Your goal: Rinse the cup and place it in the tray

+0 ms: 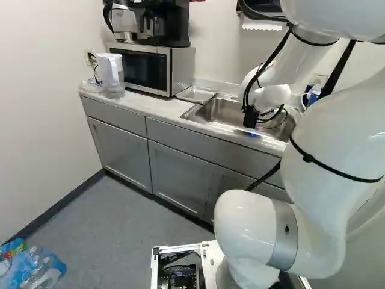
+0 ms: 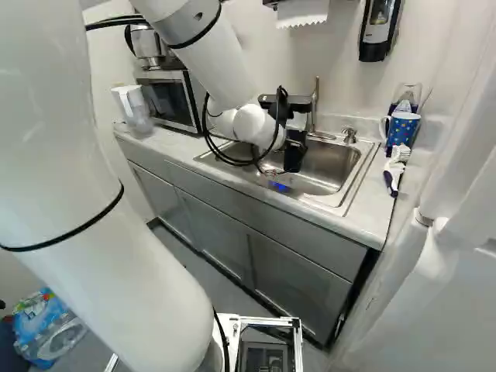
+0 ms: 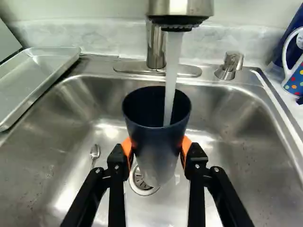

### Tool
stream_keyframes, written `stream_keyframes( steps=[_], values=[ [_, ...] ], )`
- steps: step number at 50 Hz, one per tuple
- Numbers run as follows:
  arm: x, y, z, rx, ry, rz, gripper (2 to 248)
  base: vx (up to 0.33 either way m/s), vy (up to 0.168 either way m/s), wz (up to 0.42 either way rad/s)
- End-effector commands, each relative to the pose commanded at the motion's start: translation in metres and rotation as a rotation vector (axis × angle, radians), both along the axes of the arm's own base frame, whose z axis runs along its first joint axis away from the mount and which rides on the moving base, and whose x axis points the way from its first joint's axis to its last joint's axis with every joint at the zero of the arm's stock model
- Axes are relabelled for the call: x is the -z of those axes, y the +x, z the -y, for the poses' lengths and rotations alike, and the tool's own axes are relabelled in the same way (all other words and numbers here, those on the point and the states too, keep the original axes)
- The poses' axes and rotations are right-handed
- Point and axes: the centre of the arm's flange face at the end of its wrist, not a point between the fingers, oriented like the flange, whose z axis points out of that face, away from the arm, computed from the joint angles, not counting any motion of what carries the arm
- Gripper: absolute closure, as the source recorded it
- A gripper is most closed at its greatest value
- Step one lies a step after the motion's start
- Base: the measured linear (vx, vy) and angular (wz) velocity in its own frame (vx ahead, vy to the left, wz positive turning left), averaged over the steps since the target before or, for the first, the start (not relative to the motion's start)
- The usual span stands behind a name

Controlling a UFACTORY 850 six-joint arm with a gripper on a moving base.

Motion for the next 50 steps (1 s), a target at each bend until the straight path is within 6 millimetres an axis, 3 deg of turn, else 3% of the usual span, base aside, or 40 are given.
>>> stream_keyframes(
  steps=[50],
  values=[
    [0.0000, 0.0000, 0.0000, 0.000, 0.000, 0.000, 130, 0.000, 0.000, 0.000]
  ],
)
